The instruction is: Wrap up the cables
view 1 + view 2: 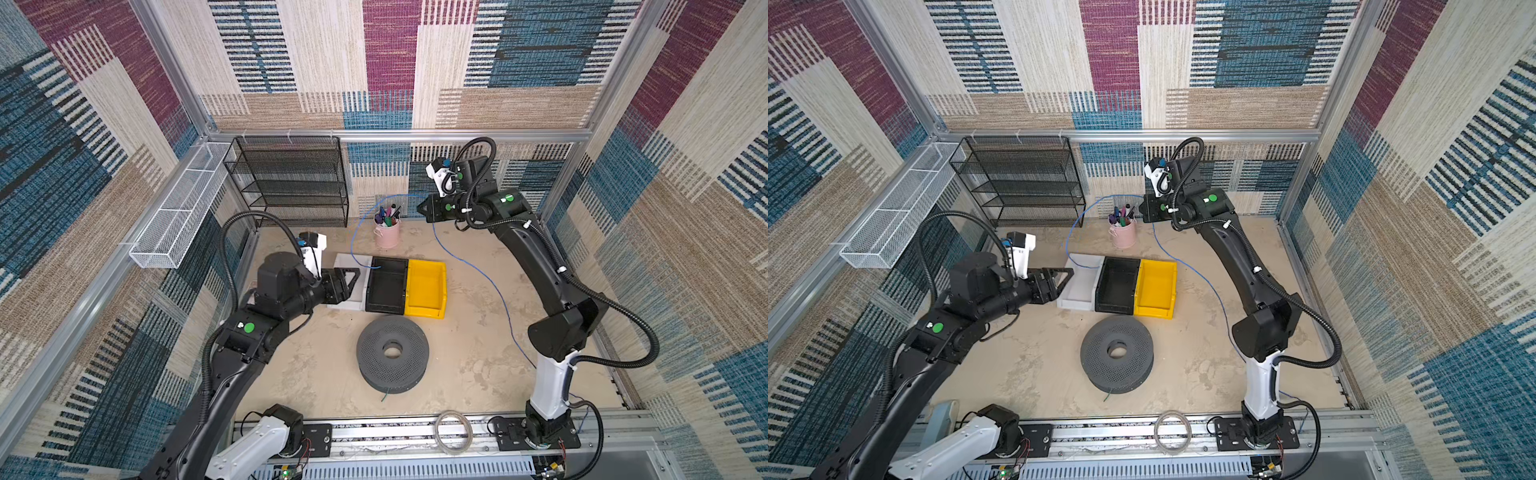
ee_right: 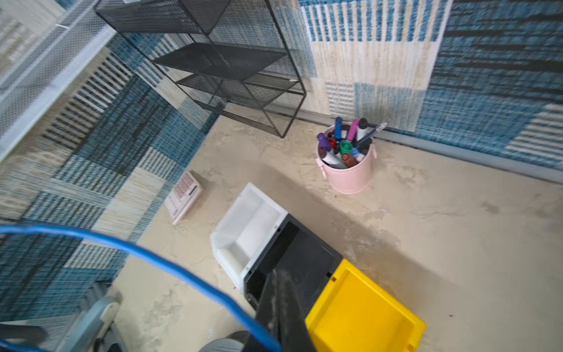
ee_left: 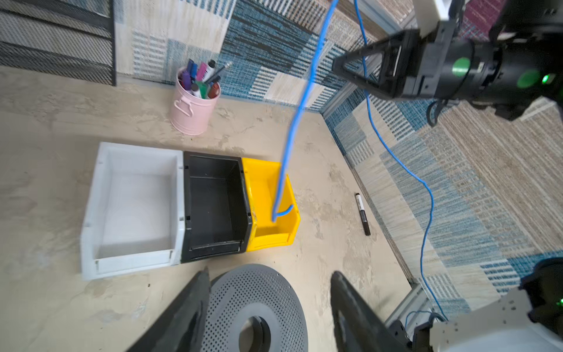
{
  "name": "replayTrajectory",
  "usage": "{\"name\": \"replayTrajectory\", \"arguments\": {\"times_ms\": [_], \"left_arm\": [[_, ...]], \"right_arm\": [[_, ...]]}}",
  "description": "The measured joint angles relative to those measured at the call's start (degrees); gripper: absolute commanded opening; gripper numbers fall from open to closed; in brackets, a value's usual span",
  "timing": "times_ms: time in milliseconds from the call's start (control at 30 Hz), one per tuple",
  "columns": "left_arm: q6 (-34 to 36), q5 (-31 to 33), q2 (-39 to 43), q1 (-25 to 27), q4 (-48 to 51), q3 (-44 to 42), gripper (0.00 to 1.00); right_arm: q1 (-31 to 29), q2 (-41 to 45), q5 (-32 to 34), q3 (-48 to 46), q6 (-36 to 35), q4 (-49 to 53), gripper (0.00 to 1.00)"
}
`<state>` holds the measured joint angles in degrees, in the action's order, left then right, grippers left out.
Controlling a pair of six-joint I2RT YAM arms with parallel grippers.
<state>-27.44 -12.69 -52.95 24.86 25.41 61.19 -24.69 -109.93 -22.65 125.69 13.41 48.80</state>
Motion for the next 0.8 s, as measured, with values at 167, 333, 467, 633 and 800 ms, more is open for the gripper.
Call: {"name": "replayTrajectory", "arguments": {"times_ms": [167, 333, 467, 633, 800], "left_arm": [[-1.3, 7.0, 0.6, 4.9, -16.3, -8.7, 0.76], [-1.3, 13.3, 0.4, 5.6, -26.6, -11.9, 0.77], [-1.3, 15.1, -1.3, 5.6, -31.5, -11.3, 0.76], [-1.0, 15.6, -1.6, 5.6, -33.7, -10.4, 0.76], [-0.1, 15.5, -0.1, 5.6, -31.9, -8.4, 0.73]], "right_arm": [[0.0, 1.0, -6.3, -2.8, 6.1, -6.2, 0.00], [0.0, 1.5, -8.9, -2.6, 8.4, -8.0, 0.00], [0.0, 2.6, -9.3, -3.7, 9.1, -8.9, 0.00], [0.0, 3.3, -10.3, -5.7, 9.7, -9.5, 0.00], [0.0, 3.4, -10.8, -6.5, 10.1, -9.9, 0.00]]}}
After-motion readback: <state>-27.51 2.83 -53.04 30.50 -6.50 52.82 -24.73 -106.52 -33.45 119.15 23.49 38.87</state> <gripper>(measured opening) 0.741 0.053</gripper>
